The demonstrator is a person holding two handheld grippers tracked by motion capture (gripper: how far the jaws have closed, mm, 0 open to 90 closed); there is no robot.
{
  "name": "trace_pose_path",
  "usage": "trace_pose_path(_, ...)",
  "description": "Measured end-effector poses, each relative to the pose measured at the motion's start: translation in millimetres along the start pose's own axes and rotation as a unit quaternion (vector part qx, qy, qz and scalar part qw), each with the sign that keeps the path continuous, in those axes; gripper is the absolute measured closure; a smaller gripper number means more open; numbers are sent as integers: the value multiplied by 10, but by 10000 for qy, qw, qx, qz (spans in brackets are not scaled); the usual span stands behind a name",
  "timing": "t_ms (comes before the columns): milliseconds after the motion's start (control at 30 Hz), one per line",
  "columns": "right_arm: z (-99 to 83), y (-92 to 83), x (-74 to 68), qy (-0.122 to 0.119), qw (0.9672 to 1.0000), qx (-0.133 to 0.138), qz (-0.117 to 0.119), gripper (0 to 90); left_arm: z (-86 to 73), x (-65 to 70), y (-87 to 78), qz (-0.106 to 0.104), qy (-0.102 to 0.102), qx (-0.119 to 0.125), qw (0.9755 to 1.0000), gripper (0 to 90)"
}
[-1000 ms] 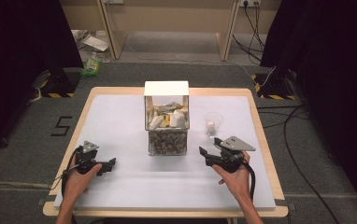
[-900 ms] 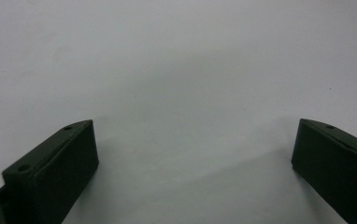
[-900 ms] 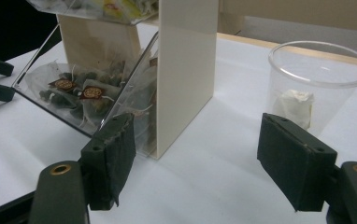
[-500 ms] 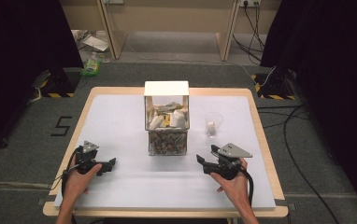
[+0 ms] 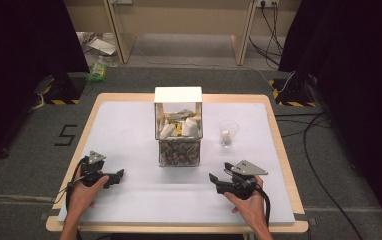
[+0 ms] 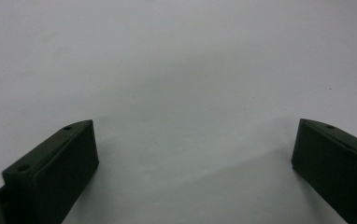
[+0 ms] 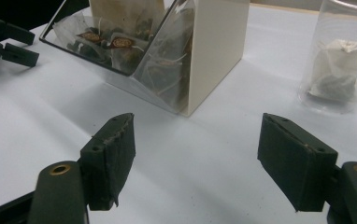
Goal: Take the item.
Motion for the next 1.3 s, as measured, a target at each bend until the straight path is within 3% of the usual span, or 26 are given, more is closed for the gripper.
trace_pose_path(1300,-313,-117,-132,11,9993,-377,50,247,0,1,0,2,1,1,10000,0)
Point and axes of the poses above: each handheld gripper's, and its own axes: y roughly forward along the jaws, z roughly out of its top, x roughly to its right, the point moved 9 cm from there along y, roughly forward along the jaws, and after that the axes turned 1 degree about z, right-handed, at the moved point
